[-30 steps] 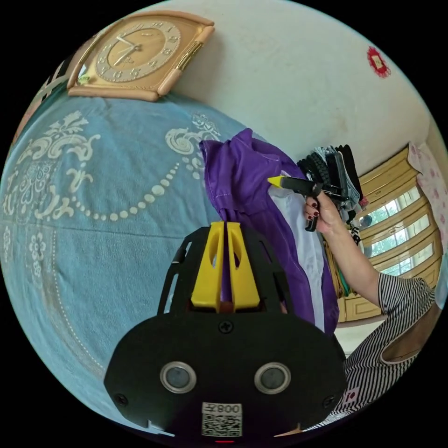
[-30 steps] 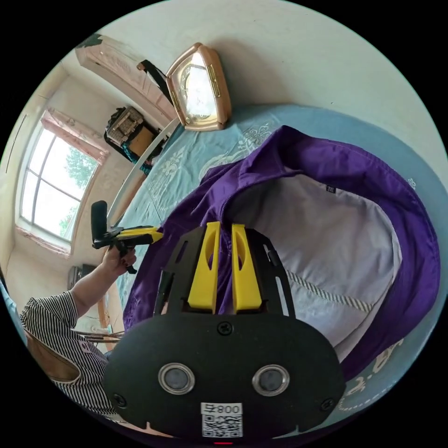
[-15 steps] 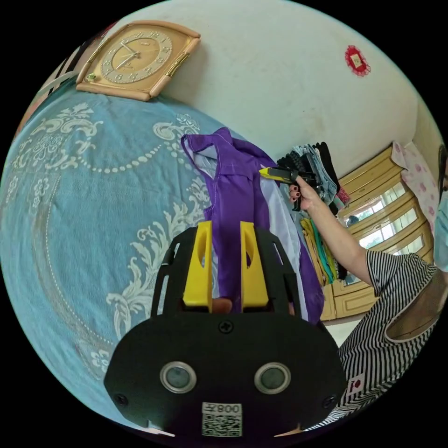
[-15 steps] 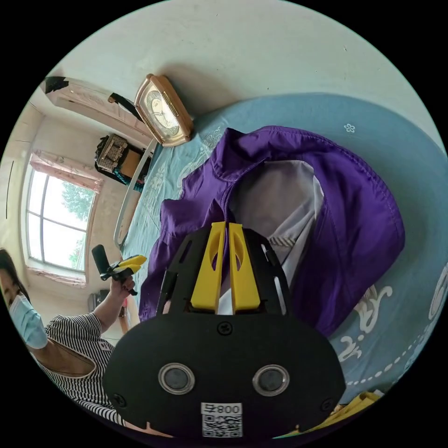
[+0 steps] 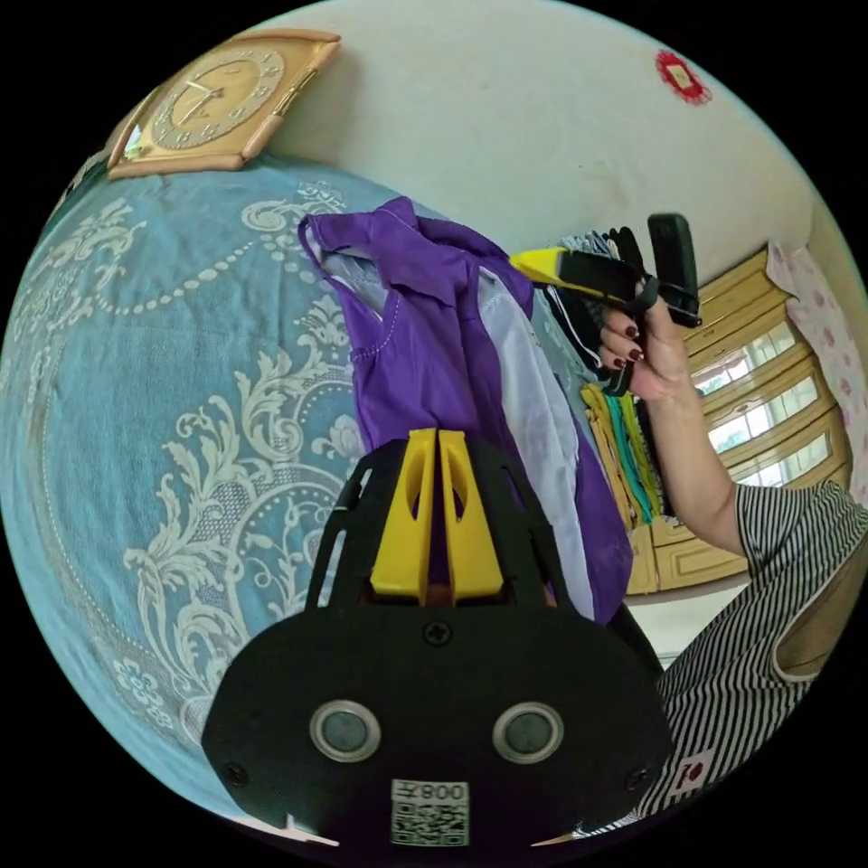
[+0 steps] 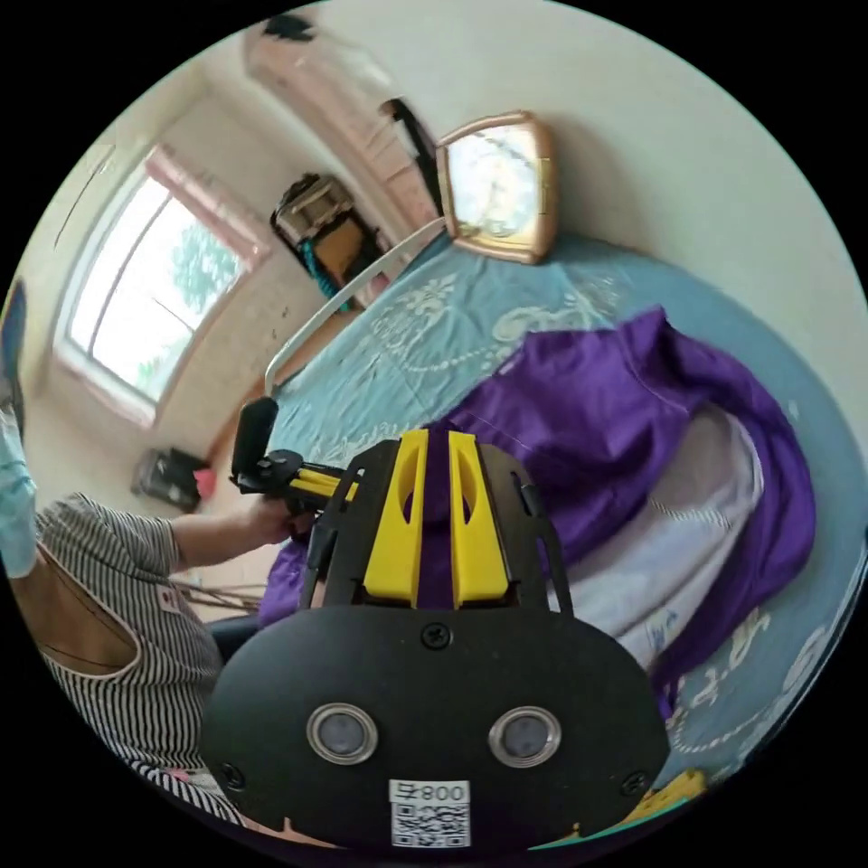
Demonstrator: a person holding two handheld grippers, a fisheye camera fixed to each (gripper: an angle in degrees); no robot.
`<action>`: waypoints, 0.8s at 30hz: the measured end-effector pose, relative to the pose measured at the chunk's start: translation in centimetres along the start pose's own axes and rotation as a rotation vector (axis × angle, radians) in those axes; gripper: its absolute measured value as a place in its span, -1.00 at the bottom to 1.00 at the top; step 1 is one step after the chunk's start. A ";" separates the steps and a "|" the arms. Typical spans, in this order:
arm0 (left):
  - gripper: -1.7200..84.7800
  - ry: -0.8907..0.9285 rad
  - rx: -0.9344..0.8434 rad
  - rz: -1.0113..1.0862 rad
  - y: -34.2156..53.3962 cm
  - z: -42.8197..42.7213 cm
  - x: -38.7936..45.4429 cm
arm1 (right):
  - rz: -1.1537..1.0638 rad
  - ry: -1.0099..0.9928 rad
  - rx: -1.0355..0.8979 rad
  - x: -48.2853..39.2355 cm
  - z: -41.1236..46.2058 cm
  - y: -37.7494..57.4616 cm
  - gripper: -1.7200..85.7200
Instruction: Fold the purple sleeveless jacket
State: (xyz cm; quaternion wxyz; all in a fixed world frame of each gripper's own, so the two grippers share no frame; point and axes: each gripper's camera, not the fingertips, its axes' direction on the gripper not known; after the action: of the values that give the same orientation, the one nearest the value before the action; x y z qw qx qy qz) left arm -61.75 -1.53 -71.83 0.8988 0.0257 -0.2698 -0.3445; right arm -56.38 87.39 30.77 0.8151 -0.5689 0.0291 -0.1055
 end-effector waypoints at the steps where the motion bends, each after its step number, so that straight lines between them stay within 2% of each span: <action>1: -0.94 -0.034 0.002 0.014 0.2 0.1 1.0 | -0.073 0.061 -0.048 -2.7 1.5 -2.1 -0.83; 5: -0.93 -0.105 -0.003 0.048 0.6 0.5 3.4 | -0.217 0.248 -0.224 -8.0 6.9 -7.0 -0.82; 7: -0.92 -0.155 -0.020 0.072 1.0 0.9 4.8 | -0.232 0.382 -0.348 -9.2 10.1 -8.8 -0.82; 10: -0.89 -0.200 -0.027 0.108 1.6 1.0 6.4 | -0.208 0.505 -0.392 -9.6 11.7 -9.5 -0.81; 16: -0.78 -0.230 0.104 0.131 2.5 -4.4 8.3 | -0.116 0.455 -0.375 -10.2 10.6 -9.9 -0.82; 20: -0.77 -0.309 0.103 0.045 1.2 -5.5 5.5 | -0.100 0.445 -0.372 -10.9 9.9 -10.0 -0.84; 24: -0.87 -0.114 -0.046 -0.025 -0.3 -2.6 2.6 | -0.079 0.396 -0.349 -11.4 8.0 -9.9 -0.92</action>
State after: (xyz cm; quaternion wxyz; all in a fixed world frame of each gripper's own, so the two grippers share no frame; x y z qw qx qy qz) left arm -58.96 -3.75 -72.88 0.8781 -0.0113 -0.3120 -0.3627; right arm -67.56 93.88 41.98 0.6785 -0.6696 0.1838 -0.2399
